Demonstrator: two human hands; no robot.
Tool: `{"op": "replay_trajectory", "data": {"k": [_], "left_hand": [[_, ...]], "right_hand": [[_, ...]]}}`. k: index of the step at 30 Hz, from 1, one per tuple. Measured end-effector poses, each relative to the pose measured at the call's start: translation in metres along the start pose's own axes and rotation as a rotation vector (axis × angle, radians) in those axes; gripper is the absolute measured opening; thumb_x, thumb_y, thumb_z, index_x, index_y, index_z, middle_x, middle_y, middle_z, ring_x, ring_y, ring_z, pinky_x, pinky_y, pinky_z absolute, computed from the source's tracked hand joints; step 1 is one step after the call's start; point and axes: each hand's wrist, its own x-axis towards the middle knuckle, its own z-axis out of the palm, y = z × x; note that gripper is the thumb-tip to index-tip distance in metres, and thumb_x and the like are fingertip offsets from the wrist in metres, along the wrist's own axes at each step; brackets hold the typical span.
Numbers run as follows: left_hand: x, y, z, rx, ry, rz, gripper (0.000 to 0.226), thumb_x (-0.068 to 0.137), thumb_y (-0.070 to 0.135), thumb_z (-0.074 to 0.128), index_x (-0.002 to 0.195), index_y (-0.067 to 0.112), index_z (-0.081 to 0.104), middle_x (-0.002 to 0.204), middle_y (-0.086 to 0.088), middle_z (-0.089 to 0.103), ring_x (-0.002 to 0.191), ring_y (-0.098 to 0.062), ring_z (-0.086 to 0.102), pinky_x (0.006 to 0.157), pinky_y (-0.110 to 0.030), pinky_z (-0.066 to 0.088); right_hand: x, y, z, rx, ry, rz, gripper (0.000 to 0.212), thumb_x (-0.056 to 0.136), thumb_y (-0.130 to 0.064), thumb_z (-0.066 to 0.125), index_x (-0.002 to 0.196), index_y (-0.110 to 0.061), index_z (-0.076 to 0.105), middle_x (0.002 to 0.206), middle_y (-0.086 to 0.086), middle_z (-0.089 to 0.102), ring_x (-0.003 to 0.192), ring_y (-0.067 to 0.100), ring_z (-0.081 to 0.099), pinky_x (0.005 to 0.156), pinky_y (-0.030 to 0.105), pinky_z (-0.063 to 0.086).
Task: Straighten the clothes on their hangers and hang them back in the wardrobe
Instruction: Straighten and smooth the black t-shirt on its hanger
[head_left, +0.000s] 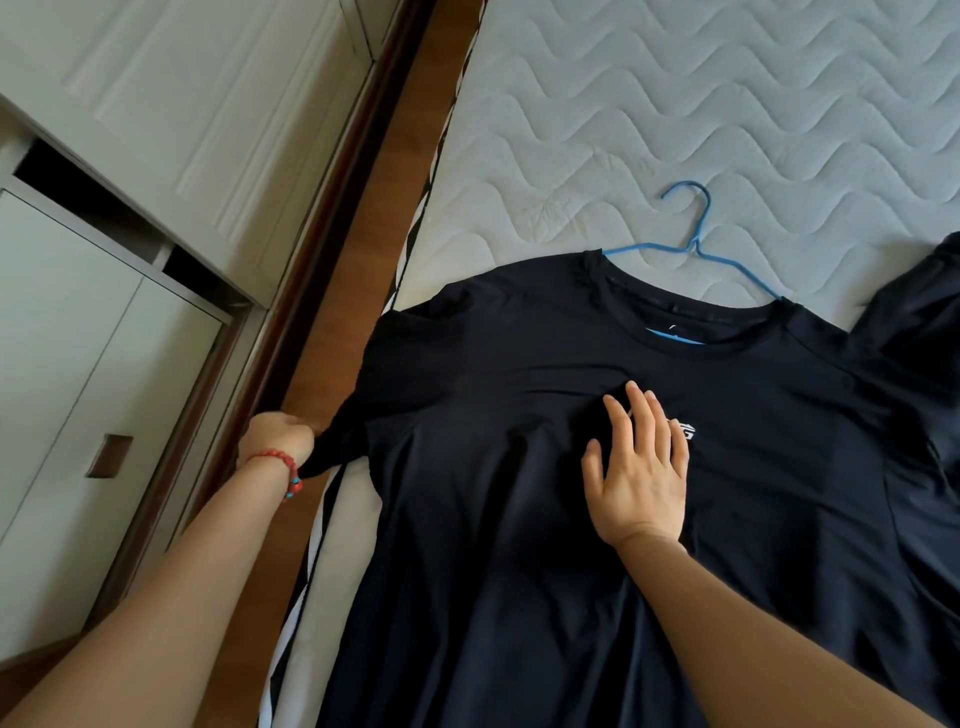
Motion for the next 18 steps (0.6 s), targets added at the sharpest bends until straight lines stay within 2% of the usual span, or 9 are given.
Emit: {"op": "replay_trajectory", "data": {"k": [2, 3, 6, 8, 10, 14, 16, 18], "left_hand": [[0.001, 0.011, 0.005, 0.070, 0.109, 0.199, 0.032, 0.091, 0.018, 0.052, 0.122, 0.010, 0.055, 0.127, -0.017, 0.055, 0.114, -0.036, 0.053, 0.099, -0.049, 0.042], [-0.002, 0.022, 0.005, 0.045, 0.137, 0.324, 0.032, 0.091, 0.017, 0.051, 0.123, 0.012, 0.054, 0.129, -0.015, 0.053, 0.117, -0.034, 0.052, 0.102, -0.048, 0.040], [-0.008, 0.061, 0.008, -0.062, 0.031, 0.606, 0.038, 0.093, 0.013, 0.049, 0.130, 0.015, 0.049, 0.138, -0.008, 0.046, 0.127, -0.024, 0.044, 0.106, -0.033, 0.033], [-0.008, 0.079, 0.010, -0.091, -0.107, 0.655, 0.042, 0.091, 0.014, 0.052, 0.133, 0.017, 0.047, 0.140, -0.006, 0.044, 0.129, -0.021, 0.041, 0.104, -0.028, 0.031], [-0.003, 0.083, 0.012, -0.040, -0.129, 0.659, 0.039, 0.087, 0.014, 0.059, 0.125, 0.015, 0.054, 0.128, -0.011, 0.052, 0.119, -0.026, 0.049, 0.096, -0.026, 0.035], [0.004, 0.081, 0.009, 0.172, 0.093, 0.745, 0.018, 0.081, 0.020, 0.066, 0.093, 0.006, 0.066, 0.089, -0.011, 0.053, 0.088, -0.034, 0.057, 0.080, -0.038, 0.045], [0.006, 0.084, 0.007, 0.183, 0.194, 0.785, 0.017, 0.082, 0.019, 0.065, 0.088, 0.003, 0.065, 0.085, -0.015, 0.057, 0.083, -0.037, 0.057, 0.077, -0.041, 0.045], [0.007, 0.092, 0.004, 0.159, 0.334, 0.760, 0.017, 0.083, 0.019, 0.063, 0.091, 0.004, 0.064, 0.091, -0.018, 0.061, 0.087, -0.037, 0.058, 0.082, -0.043, 0.044]], "right_hand": [[0.000, 0.000, 0.000, 0.002, 0.004, 0.001, 0.050, 0.085, -0.035, 0.034, 0.128, -0.014, 0.047, 0.143, 0.009, 0.043, 0.133, 0.022, 0.028, 0.109, 0.039, 0.015], [0.000, 0.000, 0.001, 0.004, 0.005, -0.001, 0.049, 0.085, -0.035, 0.034, 0.128, -0.014, 0.047, 0.143, 0.009, 0.043, 0.133, 0.022, 0.028, 0.109, 0.039, 0.015], [0.000, 0.000, 0.002, -0.002, 0.000, -0.006, 0.049, 0.085, -0.035, 0.034, 0.128, -0.014, 0.047, 0.144, 0.010, 0.043, 0.133, 0.022, 0.028, 0.109, 0.039, 0.015], [0.000, 0.000, 0.002, -0.002, -0.004, -0.008, 0.049, 0.085, -0.035, 0.035, 0.128, -0.014, 0.047, 0.143, 0.010, 0.043, 0.133, 0.023, 0.029, 0.109, 0.039, 0.015], [0.000, 0.001, 0.002, 0.002, -0.002, -0.008, 0.049, 0.085, -0.035, 0.035, 0.128, -0.014, 0.046, 0.143, 0.010, 0.043, 0.133, 0.023, 0.029, 0.110, 0.039, 0.015], [0.000, 0.002, 0.001, -0.002, -0.009, -0.010, 0.048, 0.085, -0.034, 0.035, 0.129, -0.015, 0.044, 0.144, 0.009, 0.042, 0.134, 0.022, 0.027, 0.110, 0.039, 0.016], [0.000, 0.002, 0.001, 0.003, -0.019, -0.004, 0.048, 0.085, -0.035, 0.035, 0.129, -0.016, 0.043, 0.145, 0.008, 0.041, 0.134, 0.021, 0.026, 0.110, 0.038, 0.014], [0.000, 0.002, 0.002, 0.008, -0.029, 0.001, 0.048, 0.085, -0.035, 0.035, 0.128, -0.017, 0.044, 0.145, 0.008, 0.041, 0.135, 0.022, 0.027, 0.110, 0.038, 0.013]]}}
